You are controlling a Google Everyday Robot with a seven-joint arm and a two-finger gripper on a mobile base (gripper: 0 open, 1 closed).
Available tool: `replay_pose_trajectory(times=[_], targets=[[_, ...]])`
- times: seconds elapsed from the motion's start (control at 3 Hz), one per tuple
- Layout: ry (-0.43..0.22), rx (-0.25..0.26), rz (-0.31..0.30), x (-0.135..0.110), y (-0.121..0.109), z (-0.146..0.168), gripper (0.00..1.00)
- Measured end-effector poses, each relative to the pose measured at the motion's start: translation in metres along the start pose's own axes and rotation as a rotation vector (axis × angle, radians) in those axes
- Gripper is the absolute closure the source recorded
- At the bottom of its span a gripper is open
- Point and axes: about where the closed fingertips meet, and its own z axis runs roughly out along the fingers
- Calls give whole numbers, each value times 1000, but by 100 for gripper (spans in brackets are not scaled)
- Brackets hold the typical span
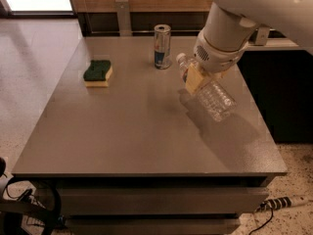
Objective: Place water bottle upright
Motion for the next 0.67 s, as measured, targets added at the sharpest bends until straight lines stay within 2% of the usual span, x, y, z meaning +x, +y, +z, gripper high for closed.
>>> replay_pose_trajectory(times=[0.33, 0.67], targets=[[-204, -46, -30, 10, -19, -27, 100], [-385, -89, -55, 6, -26, -43, 100]])
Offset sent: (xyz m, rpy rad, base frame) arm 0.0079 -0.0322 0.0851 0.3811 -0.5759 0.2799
